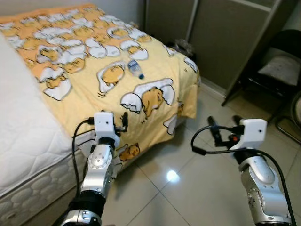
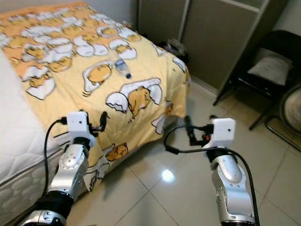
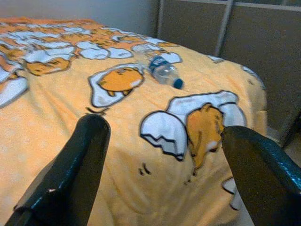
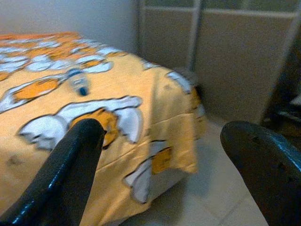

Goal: Clean up the room

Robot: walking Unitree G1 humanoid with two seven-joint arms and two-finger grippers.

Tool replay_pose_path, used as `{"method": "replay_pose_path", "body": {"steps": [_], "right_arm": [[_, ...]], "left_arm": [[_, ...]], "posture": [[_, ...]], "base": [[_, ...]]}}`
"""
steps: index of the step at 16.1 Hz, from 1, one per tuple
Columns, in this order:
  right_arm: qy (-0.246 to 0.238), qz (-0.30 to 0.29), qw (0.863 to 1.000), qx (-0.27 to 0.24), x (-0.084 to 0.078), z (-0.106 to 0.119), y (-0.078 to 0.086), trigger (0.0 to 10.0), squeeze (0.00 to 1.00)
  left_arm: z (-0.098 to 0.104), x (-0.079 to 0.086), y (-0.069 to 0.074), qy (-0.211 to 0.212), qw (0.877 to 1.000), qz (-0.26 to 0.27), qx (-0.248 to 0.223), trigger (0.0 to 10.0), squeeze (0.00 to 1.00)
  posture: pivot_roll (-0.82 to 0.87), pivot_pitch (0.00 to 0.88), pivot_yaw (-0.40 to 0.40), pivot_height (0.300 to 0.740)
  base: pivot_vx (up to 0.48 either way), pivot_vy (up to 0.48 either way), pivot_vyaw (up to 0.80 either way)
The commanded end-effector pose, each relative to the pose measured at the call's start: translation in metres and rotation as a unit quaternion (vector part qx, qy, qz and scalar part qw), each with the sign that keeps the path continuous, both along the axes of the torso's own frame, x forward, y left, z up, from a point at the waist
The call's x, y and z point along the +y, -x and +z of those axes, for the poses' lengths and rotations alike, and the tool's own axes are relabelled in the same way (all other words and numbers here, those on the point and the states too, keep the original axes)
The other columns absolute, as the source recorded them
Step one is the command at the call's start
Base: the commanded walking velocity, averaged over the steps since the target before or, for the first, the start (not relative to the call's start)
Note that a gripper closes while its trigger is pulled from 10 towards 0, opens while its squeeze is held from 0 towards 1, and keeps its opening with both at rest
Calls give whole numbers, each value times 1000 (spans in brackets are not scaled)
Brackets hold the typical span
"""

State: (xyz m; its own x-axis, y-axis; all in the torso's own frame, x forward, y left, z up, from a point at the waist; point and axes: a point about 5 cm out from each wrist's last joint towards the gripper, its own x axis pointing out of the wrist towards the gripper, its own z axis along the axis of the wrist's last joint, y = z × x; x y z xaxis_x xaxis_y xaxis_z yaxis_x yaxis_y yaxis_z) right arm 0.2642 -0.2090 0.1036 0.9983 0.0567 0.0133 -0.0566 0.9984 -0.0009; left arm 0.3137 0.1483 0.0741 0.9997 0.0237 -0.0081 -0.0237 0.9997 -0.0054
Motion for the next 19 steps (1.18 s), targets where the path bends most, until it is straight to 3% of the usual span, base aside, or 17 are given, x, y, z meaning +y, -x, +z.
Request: {"method": "replay_pose_path", "body": {"steps": [1, 4, 7, 8, 9, 14, 16, 17, 19], "right_arm": [[12, -30, 999, -11, -7, 1, -2, 10000, 0], [21, -96, 995, -35, -16, 3, -6, 10000, 0], [19, -98, 994, -37, -10, -2, -6, 10000, 0], [18, -96, 995, -36, -9, -3, -6, 10000, 0], [18, -89, 995, -34, -5, -6, -6, 10000, 0], [14, -45, 999, -12, 8, -16, -11, 10000, 0], [14, -38, 999, -12, 11, -17, -14, 10000, 0], [8, -33, 999, -6, 12, -19, -19, 10000, 0], [1, -22, 1000, -4, 16, -20, -25, 10000, 0]], "left_arm": [[12, -1, -8, -7, 1000, 5, -13, 10000, 1000], [15, 0, -9, -6, 1000, 6, 4, 10000, 1000], [15, 1, -11, -6, 1000, 1, 18, 10000, 1000], [15, 2, -12, -16, 1000, 2, 21, 10000, 267], [16, 5, -13, -20, 999, 5, 24, 10000, 0], [17, 5, -12, -29, 999, -9, 22, 10000, 0], [15, 12, -12, -25, 999, 3, 26, 10000, 0], [13, 19, -14, 19, 998, 34, 39, 10000, 0], [16, 23, -18, 22, 998, 44, 35, 10000, 0]], "posture": [[-120, 0, -21, 740], [-130, 0, 6, 740], [-133, 0, 18, 740], [-135, 0, 19, 740], [-137, 0, 22, 740], [-107, 0, 11, 740], [-86, 0, 8, 740], [-66, 0, -4, 740], [-46, 0, -19, 740]], "base": [[0, 0, 0], [0, 0, 0], [252, -193, 0], [409, -247, 0], [424, 0, 0], [426, 0, 0], [426, 0, 691], [424, 0, 606], [424, 0, 591]]}}
